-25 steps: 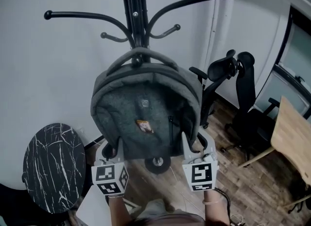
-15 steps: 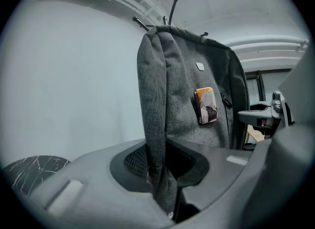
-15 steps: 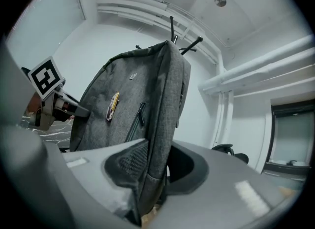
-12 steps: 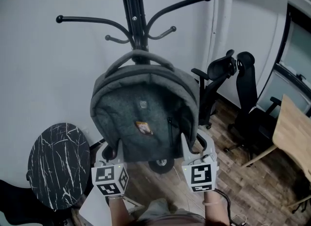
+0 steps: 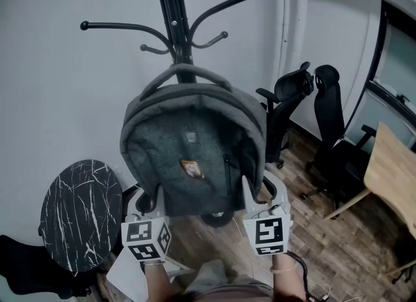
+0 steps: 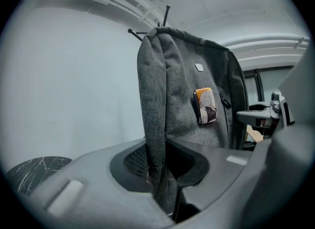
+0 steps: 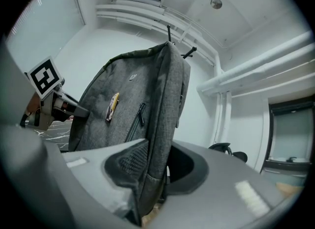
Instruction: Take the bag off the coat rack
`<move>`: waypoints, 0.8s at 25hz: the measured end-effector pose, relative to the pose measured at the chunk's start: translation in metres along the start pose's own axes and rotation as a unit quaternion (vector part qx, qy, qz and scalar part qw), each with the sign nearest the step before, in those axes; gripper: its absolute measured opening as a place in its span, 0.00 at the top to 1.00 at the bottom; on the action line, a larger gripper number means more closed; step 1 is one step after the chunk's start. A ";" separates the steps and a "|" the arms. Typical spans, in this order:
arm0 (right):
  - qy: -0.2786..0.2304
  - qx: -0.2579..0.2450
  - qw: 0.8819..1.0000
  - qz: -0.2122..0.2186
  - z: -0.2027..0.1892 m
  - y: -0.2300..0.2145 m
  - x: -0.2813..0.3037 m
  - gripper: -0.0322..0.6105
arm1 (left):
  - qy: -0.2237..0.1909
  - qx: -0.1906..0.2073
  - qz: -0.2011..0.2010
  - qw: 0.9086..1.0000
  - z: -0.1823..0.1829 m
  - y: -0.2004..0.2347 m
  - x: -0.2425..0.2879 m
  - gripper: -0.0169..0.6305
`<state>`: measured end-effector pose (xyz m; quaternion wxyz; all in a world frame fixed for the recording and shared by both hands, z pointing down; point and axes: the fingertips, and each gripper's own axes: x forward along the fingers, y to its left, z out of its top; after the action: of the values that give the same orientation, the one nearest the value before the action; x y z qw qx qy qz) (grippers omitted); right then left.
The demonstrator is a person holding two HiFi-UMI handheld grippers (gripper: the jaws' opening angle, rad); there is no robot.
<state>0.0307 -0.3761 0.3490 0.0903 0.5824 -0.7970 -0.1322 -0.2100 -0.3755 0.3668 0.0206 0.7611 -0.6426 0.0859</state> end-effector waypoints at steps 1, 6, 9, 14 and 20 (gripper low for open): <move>0.000 0.001 1.000 0.000 -0.001 -0.001 -0.004 0.79 | 0.000 0.000 0.001 1.000 0.000 -0.003 -0.003 0.86; -0.002 0.006 1.000 0.008 -0.001 -0.005 -0.021 0.79 | 0.002 0.001 0.006 1.000 -0.001 -0.015 -0.021 0.86; -0.007 0.005 1.000 0.013 0.000 -0.008 -0.031 0.79 | 0.001 -0.001 0.013 1.000 -0.001 -0.022 -0.032 0.86; -0.014 0.002 1.000 0.022 0.001 -0.011 -0.045 0.79 | 0.002 -0.003 0.023 1.000 -0.002 -0.033 -0.048 0.86; -0.013 0.009 0.999 0.029 -0.002 -0.010 -0.057 0.79 | 0.009 0.000 0.029 1.000 -0.004 -0.040 -0.063 0.86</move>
<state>0.0580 -0.3255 0.3483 0.0779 0.5584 -0.8156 -0.1301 -0.1812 -0.3063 0.3640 0.0239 0.7416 -0.6639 0.0932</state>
